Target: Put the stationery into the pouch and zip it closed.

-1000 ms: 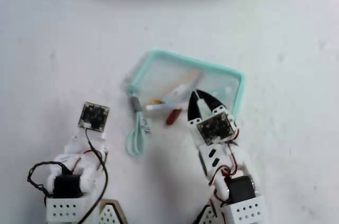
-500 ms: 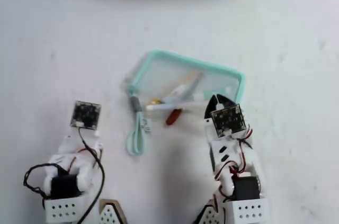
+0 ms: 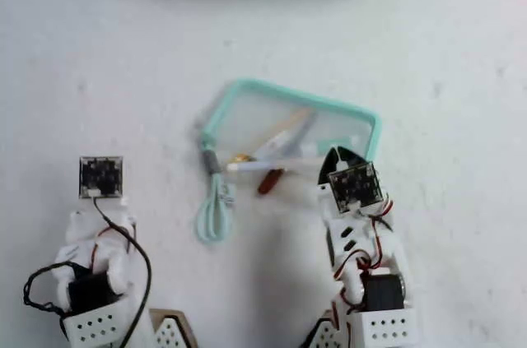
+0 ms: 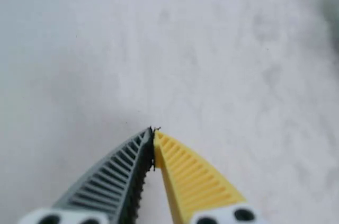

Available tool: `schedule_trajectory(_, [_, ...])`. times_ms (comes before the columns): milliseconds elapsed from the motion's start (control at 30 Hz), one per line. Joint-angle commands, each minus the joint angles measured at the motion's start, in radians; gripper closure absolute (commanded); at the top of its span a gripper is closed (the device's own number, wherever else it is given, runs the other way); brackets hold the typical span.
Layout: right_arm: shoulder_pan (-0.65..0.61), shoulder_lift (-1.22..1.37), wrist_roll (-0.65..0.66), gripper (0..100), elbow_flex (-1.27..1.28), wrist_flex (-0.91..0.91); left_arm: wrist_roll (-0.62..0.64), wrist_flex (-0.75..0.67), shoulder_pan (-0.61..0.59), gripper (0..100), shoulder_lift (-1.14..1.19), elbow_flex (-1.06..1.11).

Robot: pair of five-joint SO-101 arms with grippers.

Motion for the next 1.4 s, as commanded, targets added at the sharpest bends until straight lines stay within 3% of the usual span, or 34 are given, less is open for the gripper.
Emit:
schedule_trajectory(0, [0.007, -0.002, 0.009, 98.1, 0.009, 0.002, -0.028, -0.025, -0.008, 98, -0.010, -0.014])
schedule_trajectory(333, [0.007, -0.001, 0.009, 98.1, 0.009, 0.004, -0.044, 0.020, 0.033, 98, -0.010, -0.046])
schedule_trajectory(467, [0.012, -0.001, 0.009, 98.1, 0.009, 0.004, -0.133, 0.009, 0.081, 98, -0.010, -0.080])
schedule_trajectory(633, [0.013, -0.004, 0.009, 98.1, 0.009, 0.004, 0.089, -0.023, 0.093, 98, -0.010, -0.232])
schedule_trajectory(800, [0.031, -0.002, 0.009, 98.1, 0.009, 0.004, 0.052, -0.160, 0.225, 98, -0.010, -0.212])
schedule_trajectory(1067, [0.061, -0.002, 0.009, 98.2, 0.009, 0.004, 0.141, -0.519, 0.390, 98, -0.005, -0.270])
schedule_trajectory(1200, [0.058, -0.001, 0.009, 98.2, 0.009, 0.004, 0.084, -0.529, 0.483, 98, -0.004, -0.305])
schedule_trajectory(1367, [0.053, -0.001, 0.009, 98.2, 0.009, 0.004, 0.063, -0.535, 0.487, 98, -0.004, -0.166])
